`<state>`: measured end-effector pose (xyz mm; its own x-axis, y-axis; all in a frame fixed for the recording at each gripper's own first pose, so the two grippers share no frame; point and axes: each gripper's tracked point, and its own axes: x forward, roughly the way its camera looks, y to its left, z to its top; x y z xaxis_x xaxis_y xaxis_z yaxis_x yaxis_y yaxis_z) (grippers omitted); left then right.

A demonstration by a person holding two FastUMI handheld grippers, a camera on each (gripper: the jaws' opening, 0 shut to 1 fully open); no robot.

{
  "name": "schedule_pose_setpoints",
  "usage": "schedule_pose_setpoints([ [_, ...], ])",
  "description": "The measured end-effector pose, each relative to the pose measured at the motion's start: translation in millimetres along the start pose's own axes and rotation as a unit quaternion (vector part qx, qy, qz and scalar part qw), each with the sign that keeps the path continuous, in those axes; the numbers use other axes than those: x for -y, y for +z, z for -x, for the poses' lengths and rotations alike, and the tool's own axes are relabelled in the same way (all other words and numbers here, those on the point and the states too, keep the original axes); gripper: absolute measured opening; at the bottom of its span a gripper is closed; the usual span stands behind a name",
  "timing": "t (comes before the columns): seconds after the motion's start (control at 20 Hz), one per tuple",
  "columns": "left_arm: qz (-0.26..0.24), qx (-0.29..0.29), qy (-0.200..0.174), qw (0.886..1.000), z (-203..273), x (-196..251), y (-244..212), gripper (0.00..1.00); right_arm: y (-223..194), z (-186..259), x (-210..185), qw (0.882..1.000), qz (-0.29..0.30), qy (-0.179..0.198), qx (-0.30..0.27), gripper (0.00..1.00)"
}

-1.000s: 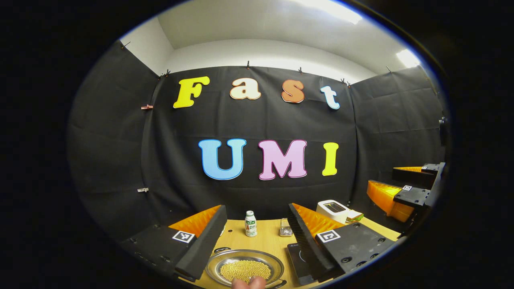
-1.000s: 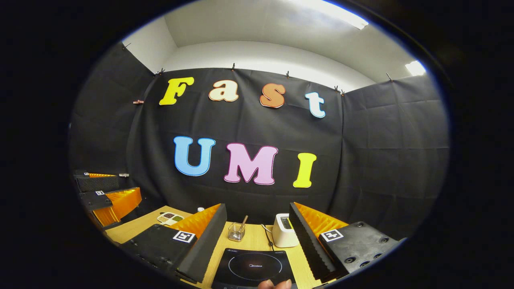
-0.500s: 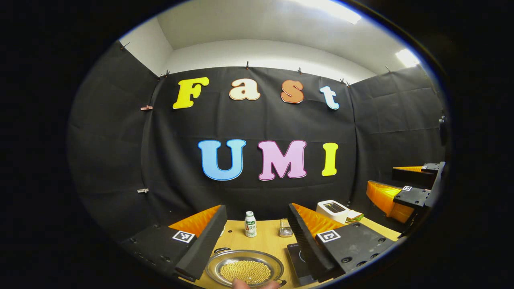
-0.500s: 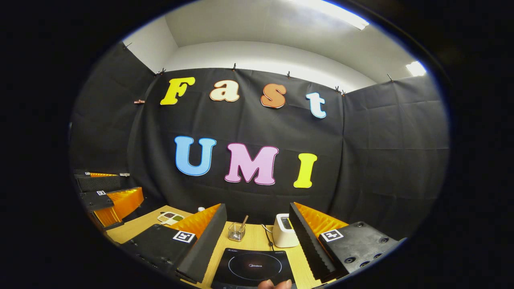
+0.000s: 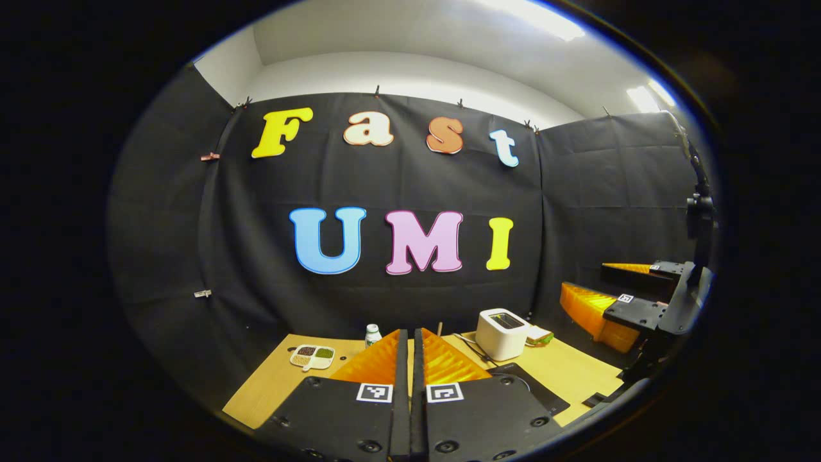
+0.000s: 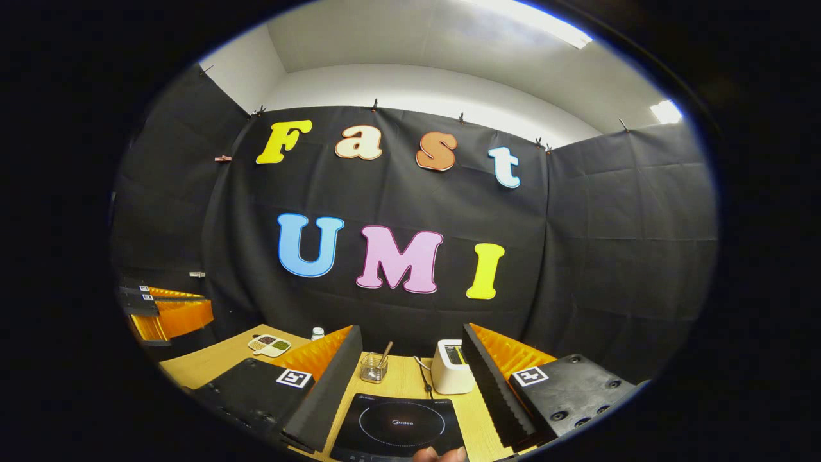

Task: First push the handle of the pot to place it horizontally, then grasp the pot with both hands and set it on the induction cooktop.

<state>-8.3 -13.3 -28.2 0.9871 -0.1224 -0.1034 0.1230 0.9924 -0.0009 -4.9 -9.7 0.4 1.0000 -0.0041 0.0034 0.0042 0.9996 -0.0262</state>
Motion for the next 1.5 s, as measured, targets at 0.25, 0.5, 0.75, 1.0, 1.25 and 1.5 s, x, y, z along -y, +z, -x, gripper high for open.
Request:
schedule_pose_setpoints([
  [0.25,0.01,-0.095,-0.03,0.995,0.5,0.4,-54.3,0.05,-7.7,-0.5,3.4,1.0,-0.005,-0.002,-0.011,0.97],
  [0.5,0.028,-0.227,-0.083,0.97,6.6,8.0,-129.5,0.05,-12.0,1.9,7.8,1.0,-0.004,-0.006,-0.015,0.97],
  [0.75,0.075,-0.356,-0.104,0.926,24.5,13.7,-204.5,0.05,-13.7,3.6,14.5,1.0,-0.002,-0.012,-0.018,0.97],
  [1.0,0.061,-0.481,-0.132,0.865,54.2,16.5,-274.2,0.05,-18.2,7.4,23.3,1.0,-0.002,-0.019,-0.023,0.97],
  [1.25,0.006,-0.542,-0.139,0.829,56.5,7.0,-327.3,0.05,-25.9,11.4,32.9,0.999,0.003,-0.027,-0.032,0.97],
  [1.5,0.004,-0.563,-0.138,0.815,37.0,10.1,-354.9,0.05,-30.7,14.4,51.2,0.998,0.007,-0.043,-0.039,0.97],
])
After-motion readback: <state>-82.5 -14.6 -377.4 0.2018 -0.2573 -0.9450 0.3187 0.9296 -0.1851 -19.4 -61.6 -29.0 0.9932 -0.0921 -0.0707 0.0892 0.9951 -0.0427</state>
